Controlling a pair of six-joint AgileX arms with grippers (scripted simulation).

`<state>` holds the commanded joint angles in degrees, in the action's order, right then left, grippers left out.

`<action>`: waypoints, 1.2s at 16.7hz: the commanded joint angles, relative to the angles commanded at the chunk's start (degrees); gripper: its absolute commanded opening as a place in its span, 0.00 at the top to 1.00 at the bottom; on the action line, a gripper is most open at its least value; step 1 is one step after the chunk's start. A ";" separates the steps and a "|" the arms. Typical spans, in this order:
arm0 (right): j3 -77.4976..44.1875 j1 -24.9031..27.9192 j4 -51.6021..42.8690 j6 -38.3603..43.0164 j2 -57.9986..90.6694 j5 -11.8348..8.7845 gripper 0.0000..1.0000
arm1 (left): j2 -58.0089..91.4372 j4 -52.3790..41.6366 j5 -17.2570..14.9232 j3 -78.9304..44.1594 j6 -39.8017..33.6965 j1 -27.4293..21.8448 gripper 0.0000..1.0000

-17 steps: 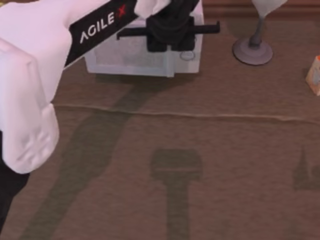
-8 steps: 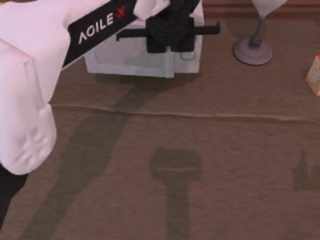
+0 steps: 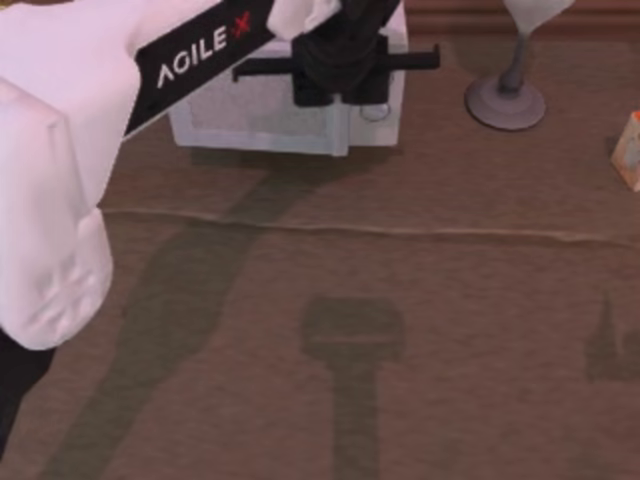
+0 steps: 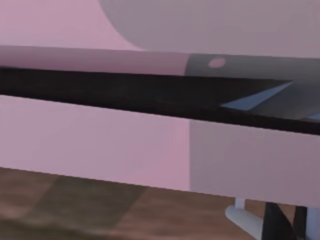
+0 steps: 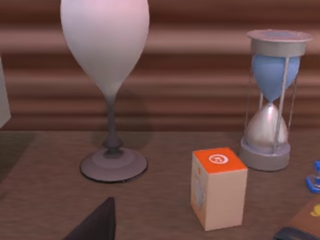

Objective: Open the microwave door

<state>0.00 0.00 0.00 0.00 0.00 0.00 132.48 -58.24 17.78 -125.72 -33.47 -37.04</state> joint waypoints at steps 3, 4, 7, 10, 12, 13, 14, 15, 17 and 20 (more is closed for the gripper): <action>0.00 0.00 0.00 0.00 0.00 0.00 0.00 | 0.00 0.00 0.00 0.00 0.00 0.00 1.00; 0.00 0.00 0.00 0.00 0.00 0.00 0.00 | 0.00 0.00 0.00 0.00 0.00 0.00 1.00; 0.00 0.00 0.00 0.00 0.00 0.00 0.00 | 0.00 0.00 0.00 0.00 0.00 0.00 1.00; 0.00 0.00 0.00 0.00 0.00 0.00 0.00 | 0.19 0.14 -0.36 -0.16 -0.26 -0.26 1.00; 0.00 0.00 0.00 0.00 0.00 0.00 0.00 | -0.43 0.67 -0.51 0.83 0.29 -0.24 1.00; 0.00 0.00 0.00 0.00 0.00 0.00 0.00 | -1.18 1.30 -0.70 2.09 0.92 -0.17 1.00; 0.00 0.00 0.00 0.00 0.00 0.00 0.00 | -2.10 2.07 -0.95 3.62 1.64 -0.07 1.00; 0.00 0.00 0.00 0.00 0.00 0.00 0.00 | -3.10 2.93 -1.23 5.28 2.40 0.04 1.00; 0.00 0.00 0.00 0.00 0.00 0.00 0.00 | -4.98 4.63 -1.81 8.41 3.92 0.17 1.00; 0.00 0.00 0.00 0.00 0.00 0.00 0.00 | -6.10 5.64 -2.19 10.31 4.92 0.23 1.00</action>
<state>0.00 0.00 0.00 0.00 0.00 0.00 126.39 -52.60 15.59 -115.41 -28.55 -36.81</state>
